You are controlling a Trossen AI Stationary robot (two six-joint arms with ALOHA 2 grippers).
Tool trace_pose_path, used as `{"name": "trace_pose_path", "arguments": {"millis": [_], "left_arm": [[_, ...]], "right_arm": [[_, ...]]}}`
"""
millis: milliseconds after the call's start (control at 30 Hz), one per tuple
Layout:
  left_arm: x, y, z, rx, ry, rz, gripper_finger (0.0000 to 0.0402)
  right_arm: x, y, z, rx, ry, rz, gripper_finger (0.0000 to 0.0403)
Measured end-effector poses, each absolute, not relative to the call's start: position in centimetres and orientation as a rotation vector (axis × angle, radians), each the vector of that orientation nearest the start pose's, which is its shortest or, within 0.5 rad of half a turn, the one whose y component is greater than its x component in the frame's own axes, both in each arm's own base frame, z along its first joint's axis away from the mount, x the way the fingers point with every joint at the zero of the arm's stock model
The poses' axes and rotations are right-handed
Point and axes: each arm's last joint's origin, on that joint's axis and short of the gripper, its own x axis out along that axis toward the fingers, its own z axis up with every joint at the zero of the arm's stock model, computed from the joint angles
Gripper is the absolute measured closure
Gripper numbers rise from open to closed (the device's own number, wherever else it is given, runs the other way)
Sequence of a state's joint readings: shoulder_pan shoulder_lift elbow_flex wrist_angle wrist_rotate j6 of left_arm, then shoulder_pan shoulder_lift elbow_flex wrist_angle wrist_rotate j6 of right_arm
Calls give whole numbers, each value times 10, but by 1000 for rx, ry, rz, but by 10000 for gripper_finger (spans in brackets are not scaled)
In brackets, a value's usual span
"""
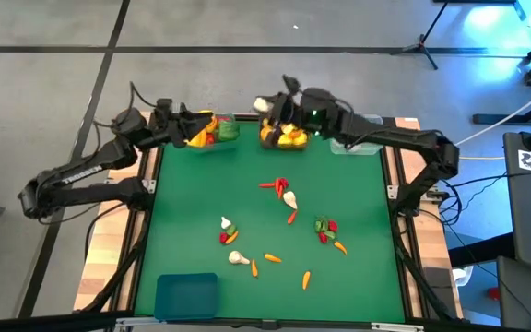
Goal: Sort produce into baskets
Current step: Put the white garlic into the transparent bin
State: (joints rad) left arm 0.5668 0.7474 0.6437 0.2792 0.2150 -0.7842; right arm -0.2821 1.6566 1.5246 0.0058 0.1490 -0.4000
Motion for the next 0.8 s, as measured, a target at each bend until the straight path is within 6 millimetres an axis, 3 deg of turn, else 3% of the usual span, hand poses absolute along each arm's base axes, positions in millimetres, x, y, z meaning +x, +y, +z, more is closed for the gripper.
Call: {"name": "trace_pose_path", "arguments": {"millis": [233, 467, 567, 800], "left_arm": [[136, 89, 328, -710, -230, 354, 93], [135, 89, 324, -729, -200, 372, 93], [135, 89, 323, -735, -184, 379, 93], [135, 89, 322, -738, -177, 381, 93]], "right_arm": [[321, -164, 360, -195, 602, -506, 277], [264, -216, 308, 41, 951, -585, 277], [239, -234, 286, 160, 1017, -649, 277], [197, -245, 227, 446, 1114, -744, 277]]}}
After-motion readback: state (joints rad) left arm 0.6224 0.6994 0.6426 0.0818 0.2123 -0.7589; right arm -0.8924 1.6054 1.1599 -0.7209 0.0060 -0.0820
